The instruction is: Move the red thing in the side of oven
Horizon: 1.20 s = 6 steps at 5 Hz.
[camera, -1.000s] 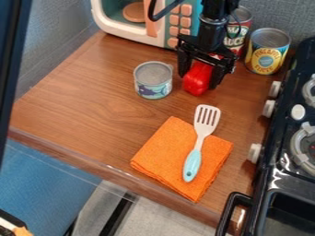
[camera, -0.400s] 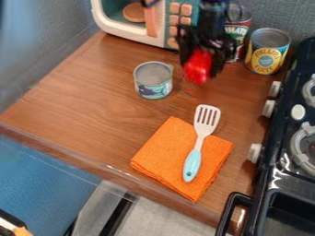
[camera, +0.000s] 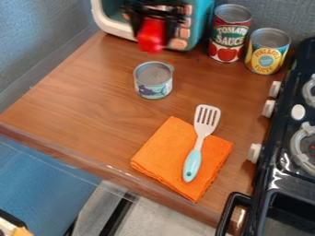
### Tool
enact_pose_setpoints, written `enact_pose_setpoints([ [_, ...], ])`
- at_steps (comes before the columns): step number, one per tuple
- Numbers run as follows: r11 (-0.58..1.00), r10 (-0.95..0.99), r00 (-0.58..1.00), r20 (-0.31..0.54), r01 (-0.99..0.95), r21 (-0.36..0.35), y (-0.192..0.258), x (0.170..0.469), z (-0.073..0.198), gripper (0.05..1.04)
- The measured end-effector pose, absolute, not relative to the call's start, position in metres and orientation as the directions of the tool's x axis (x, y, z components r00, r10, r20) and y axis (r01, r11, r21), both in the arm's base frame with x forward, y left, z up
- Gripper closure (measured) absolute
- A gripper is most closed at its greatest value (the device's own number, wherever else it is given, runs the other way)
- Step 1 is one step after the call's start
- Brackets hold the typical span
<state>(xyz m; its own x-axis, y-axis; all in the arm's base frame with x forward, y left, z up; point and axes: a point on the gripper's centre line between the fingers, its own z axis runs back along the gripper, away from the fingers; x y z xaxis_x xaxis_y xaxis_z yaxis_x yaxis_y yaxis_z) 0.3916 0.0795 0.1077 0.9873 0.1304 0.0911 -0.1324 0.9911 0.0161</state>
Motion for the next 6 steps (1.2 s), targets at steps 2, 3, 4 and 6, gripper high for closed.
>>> enact_pose_setpoints([
  [2,0.976,0.213,0.977,-0.012,-0.212,0.043,0.158,0.375,0.083,0.266],
  [3,0.970,0.240,0.970,-0.041,-0.239,0.039,0.178,0.380,0.059,0.266],
  [4,0.961,0.274,0.960,-0.047,-0.273,0.039,0.192,0.383,0.046,0.266],
  [6,0.962,0.270,0.962,-0.031,-0.269,0.049,0.195,0.388,0.041,0.205],
])
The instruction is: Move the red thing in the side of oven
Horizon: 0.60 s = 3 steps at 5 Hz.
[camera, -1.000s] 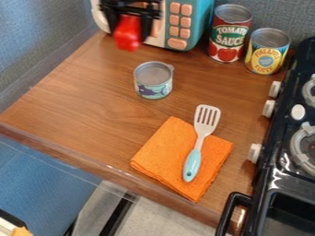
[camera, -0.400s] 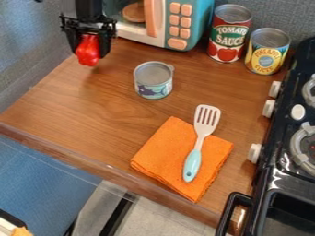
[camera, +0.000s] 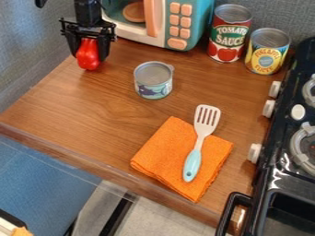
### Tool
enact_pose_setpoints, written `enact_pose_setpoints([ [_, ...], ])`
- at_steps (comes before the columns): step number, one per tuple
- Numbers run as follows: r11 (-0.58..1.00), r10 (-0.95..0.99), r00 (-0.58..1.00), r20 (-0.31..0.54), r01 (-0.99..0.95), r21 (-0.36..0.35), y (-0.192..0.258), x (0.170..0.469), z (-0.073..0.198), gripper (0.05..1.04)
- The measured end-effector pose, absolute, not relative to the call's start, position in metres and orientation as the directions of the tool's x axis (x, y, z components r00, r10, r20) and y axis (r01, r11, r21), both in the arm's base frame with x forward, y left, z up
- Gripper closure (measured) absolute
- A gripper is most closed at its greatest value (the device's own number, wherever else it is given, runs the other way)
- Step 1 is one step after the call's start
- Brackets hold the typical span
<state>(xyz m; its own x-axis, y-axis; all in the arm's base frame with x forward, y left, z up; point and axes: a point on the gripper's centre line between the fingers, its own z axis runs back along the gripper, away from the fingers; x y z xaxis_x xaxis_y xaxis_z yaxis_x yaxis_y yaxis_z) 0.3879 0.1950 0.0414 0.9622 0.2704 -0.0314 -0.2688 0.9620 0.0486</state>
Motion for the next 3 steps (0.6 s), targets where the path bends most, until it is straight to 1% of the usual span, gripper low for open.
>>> enact_pose_setpoints([
  [1,0.969,0.244,0.970,-0.003,-0.243,0.054,0.193,0.383,0.060,0.068],
  [2,0.973,0.218,0.975,0.044,-0.220,0.063,0.191,0.379,0.095,0.073],
  [3,0.977,0.202,0.978,0.051,-0.205,0.058,0.186,0.374,0.103,0.079],
])
